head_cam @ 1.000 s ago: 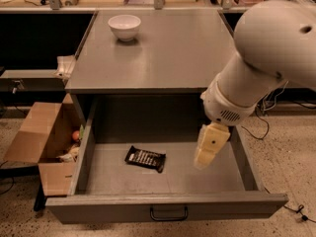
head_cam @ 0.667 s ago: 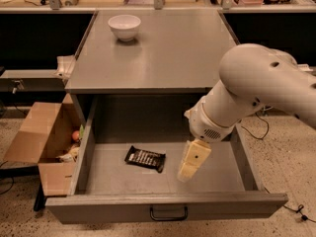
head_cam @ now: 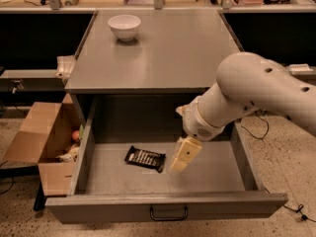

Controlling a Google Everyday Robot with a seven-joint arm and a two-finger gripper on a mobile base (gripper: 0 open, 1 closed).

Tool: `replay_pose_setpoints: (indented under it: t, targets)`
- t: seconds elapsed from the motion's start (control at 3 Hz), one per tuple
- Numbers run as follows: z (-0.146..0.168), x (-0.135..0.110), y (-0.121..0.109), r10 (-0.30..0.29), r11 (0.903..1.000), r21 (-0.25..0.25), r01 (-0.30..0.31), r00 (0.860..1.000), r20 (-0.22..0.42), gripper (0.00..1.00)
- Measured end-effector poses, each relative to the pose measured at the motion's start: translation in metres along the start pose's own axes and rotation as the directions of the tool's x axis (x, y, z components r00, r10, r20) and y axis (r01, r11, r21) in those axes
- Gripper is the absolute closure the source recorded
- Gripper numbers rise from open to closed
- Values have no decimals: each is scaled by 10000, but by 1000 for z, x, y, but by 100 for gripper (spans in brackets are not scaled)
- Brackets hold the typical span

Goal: Pick rxbar chocolate from top drawer and place on counter

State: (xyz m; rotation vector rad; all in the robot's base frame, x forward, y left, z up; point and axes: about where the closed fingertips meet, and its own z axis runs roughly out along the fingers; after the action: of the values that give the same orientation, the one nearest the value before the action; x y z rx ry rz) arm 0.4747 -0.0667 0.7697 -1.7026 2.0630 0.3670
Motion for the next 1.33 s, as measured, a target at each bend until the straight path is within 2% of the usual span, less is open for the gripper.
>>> replay_pose_setpoints:
  t: [0.33,0.67,1.0,1.33]
  targets:
    - [26,-25,-18,-471,9988,185,460,9965,683,0]
    - [55,-47,-25,-682,9975,271,656,9914,1114,0]
    - [87,-50,-19,-417,9990,202,388,9835,1762,0]
    - [120,-40,-10,120,9999,37,-132,9718,2354,0]
